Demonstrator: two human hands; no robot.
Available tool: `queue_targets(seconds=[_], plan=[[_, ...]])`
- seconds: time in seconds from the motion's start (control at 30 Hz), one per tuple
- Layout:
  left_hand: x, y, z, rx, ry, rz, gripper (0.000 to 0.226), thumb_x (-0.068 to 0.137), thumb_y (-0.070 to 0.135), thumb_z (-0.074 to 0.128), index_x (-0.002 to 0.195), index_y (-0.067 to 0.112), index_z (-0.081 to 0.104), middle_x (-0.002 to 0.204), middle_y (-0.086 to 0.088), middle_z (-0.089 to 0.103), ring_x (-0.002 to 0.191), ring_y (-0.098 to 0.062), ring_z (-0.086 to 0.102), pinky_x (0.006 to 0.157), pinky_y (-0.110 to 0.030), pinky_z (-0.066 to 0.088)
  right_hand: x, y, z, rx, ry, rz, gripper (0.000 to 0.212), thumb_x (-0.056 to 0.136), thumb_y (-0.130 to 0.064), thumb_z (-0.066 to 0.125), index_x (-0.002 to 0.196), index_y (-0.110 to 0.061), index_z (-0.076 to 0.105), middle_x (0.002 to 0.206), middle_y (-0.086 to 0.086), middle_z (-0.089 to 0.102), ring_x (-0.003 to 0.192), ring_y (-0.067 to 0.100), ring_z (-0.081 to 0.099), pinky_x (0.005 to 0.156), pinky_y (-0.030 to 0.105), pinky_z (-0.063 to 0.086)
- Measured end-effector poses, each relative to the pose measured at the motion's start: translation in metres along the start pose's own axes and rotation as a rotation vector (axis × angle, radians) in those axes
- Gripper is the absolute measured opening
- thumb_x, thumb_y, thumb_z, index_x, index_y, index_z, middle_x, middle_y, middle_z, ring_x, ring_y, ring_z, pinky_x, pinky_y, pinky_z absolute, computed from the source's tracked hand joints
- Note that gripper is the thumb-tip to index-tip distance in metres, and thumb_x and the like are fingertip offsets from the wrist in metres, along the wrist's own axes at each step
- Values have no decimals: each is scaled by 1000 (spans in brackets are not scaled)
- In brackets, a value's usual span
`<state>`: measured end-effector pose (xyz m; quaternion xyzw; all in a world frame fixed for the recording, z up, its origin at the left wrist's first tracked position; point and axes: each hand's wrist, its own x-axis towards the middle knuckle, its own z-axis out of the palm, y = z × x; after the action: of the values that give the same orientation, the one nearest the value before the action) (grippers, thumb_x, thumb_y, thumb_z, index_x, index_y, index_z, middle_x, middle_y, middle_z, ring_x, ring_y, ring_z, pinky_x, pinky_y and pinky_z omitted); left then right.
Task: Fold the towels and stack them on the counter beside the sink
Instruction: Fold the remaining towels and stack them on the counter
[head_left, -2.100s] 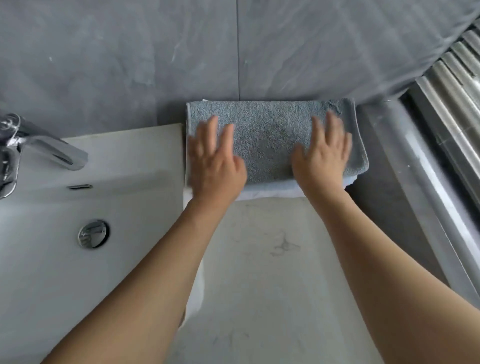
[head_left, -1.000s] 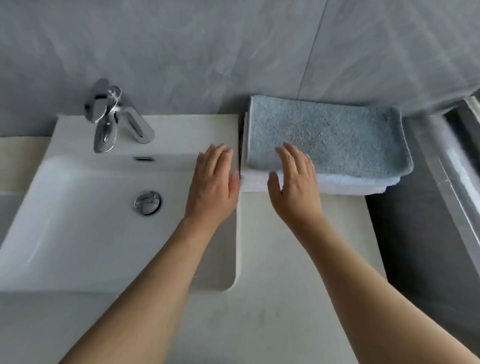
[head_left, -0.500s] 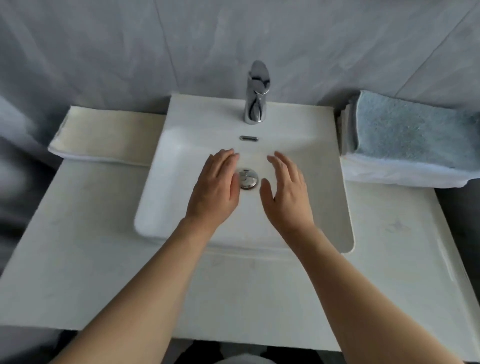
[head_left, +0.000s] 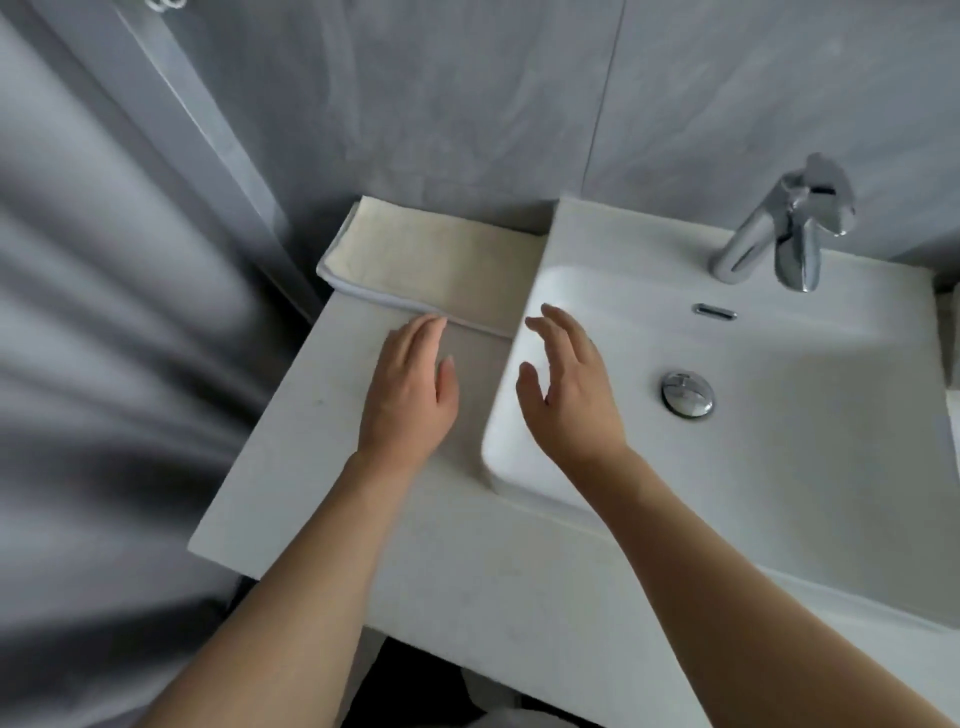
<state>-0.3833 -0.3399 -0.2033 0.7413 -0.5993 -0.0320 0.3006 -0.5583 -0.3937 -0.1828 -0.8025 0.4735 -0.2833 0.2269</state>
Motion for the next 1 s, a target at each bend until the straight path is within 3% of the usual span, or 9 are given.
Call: queue_targets(seconds=[0.17, 0.3, 0.43, 0.57, 0.7, 0.77, 0.83, 0.9, 1.0], plan=[[48, -79, -3, -23, 4, -63, 43, 94, 7, 57, 137, -1, 53, 140, -17, 55, 131, -32, 49, 112, -37, 37, 50, -31, 64, 11, -25, 85, 47, 84, -13, 53, 130, -4, 54, 139, 15, 50, 128, 31, 46, 109, 34, 33], [94, -143, 2, -10, -18, -31, 37, 90, 2, 56, 126, -4, 60, 129, -19, 60, 121, -36, 56, 107, -42, 44, 88, -41, 114, -85, -101, 166, 46, 82, -13, 51, 127, -4, 57, 134, 15, 55, 124, 35, 50, 107, 41, 38], [139, -188, 13, 53, -162, 140, 36, 81, -5, 56, 116, -6, 64, 120, -20, 63, 111, -38, 60, 99, -43, 48, 125, -31, 139, -226, -250, 275, 52, 86, -15, 48, 137, -7, 48, 141, 13, 49, 128, 35, 45, 110, 42, 33], [180, -211, 37, 138, -387, 236, 45, 81, -4, 62, 126, -3, 61, 132, -19, 59, 121, -38, 57, 104, -46, 46, 155, -10, 151, -397, -388, 321, 61, 91, -18, 47, 149, -13, 30, 151, 7, 35, 136, 29, 34, 112, 37, 24], [212, -224, 62, 301, -624, 275, 70, 87, 15, 61, 152, 11, 36, 160, -13, 31, 150, -36, 22, 119, -54, 23, 179, 14, 164, -500, -524, 353, 73, 93, -26, 49, 155, -16, 11, 162, 8, 6, 149, 28, 6, 120, 40, 10], [224, -229, 69, 388, -753, 272, 82, 88, 24, 61, 158, 21, 19, 167, -4, 8, 154, -31, -2, 121, -58, 11, 188, 23, 172, -553, -635, 360, 82, 94, -36, 51, 156, -17, 1, 162, 9, -10, 150, 29, -8, 122, 41, 0], [232, -232, 72, 426, -817, 296, 86, 87, 27, 62, 158, 25, 13, 167, -2, -2, 154, -31, -8, 120, -61, 9, 193, 31, 178, -571, -685, 357, 87, 92, -40, 54, 155, -18, -2, 161, 10, -17, 149, 30, -13, 121, 43, -3], [236, -236, 74, 440, -814, 352, 86, 85, 27, 64, 157, 23, 16, 166, -6, 0, 153, -34, -2, 118, -63, 16, 193, 36, 180, -589, -679, 344, 87, 93, -38, 55, 155, -20, -2, 161, 9, -17, 149, 31, -10, 122, 46, 2], [242, -247, 74, 380, -683, 451, 71, 82, 18, 63, 149, 13, 38, 159, -12, 30, 147, -36, 27, 109, -60, 36, 192, 40, 179, -625, -662, 314, 75, 98, -34, 45, 155, -22, -1, 162, 8, -13, 150, 30, -3, 121, 46, 11]])
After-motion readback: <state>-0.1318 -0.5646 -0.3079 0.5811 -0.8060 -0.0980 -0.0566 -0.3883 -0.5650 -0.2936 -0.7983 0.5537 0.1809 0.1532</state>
